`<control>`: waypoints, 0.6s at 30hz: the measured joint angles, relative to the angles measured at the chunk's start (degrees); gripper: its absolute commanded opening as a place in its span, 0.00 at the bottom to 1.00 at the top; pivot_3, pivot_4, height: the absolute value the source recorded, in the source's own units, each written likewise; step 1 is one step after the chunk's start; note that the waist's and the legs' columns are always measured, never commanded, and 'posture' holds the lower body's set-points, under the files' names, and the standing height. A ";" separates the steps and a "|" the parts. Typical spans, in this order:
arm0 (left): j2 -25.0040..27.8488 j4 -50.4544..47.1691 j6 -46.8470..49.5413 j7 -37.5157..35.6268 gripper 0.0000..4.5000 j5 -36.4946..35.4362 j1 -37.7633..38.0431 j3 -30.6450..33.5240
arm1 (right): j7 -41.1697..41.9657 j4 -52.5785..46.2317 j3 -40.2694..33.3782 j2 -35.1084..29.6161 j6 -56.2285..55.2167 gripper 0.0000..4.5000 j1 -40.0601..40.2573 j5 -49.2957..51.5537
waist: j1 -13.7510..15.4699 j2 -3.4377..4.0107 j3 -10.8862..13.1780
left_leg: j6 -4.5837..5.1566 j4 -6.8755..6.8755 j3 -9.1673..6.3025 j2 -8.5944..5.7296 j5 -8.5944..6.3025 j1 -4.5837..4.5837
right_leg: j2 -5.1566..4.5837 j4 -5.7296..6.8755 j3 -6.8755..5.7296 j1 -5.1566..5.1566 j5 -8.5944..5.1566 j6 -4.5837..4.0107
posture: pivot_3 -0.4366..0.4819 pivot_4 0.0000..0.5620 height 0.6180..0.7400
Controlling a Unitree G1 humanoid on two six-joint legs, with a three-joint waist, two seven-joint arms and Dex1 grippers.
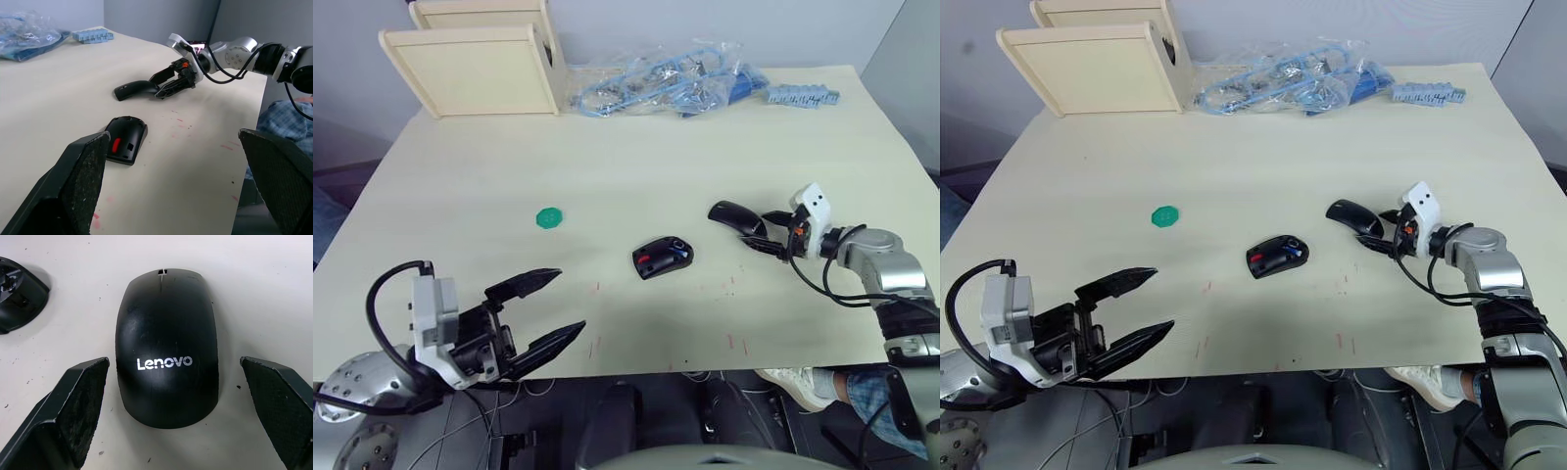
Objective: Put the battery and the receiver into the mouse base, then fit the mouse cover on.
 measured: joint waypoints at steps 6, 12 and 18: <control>0.00 0.00 -0.51 0.13 1.00 0.00 0.53 -0.39 | 0.04 0.39 -0.02 0.09 -0.80 1.00 0.00 -0.01 | 0.01 0.00 0.00 | 0.00 0.00 0.00 0.01 0.00 0.00 | 0.00 0.00 0.00 0.00 0.00 0.00 | 0.48 0.27 1.00; 0.05 0.02 -0.76 0.32 1.00 0.01 0.56 -0.48 | 0.00 1.04 -0.32 0.94 -0.91 1.00 -0.13 0.03 | 0.00 0.00 0.00 | 0.00 0.00 0.00 0.00 0.00 0.01 | 0.01 0.00 0.00 0.00 0.00 0.00 | 0.48 0.27 1.00; 0.06 0.03 -0.83 0.29 1.00 0.03 0.67 -0.49 | -0.01 1.04 -0.36 1.02 -0.90 1.00 -0.13 0.03 | -0.01 0.01 0.00 | 0.00 0.00 0.00 0.00 0.00 0.01 | 0.01 0.00 0.00 0.00 0.00 0.00 | 0.48 0.27 1.00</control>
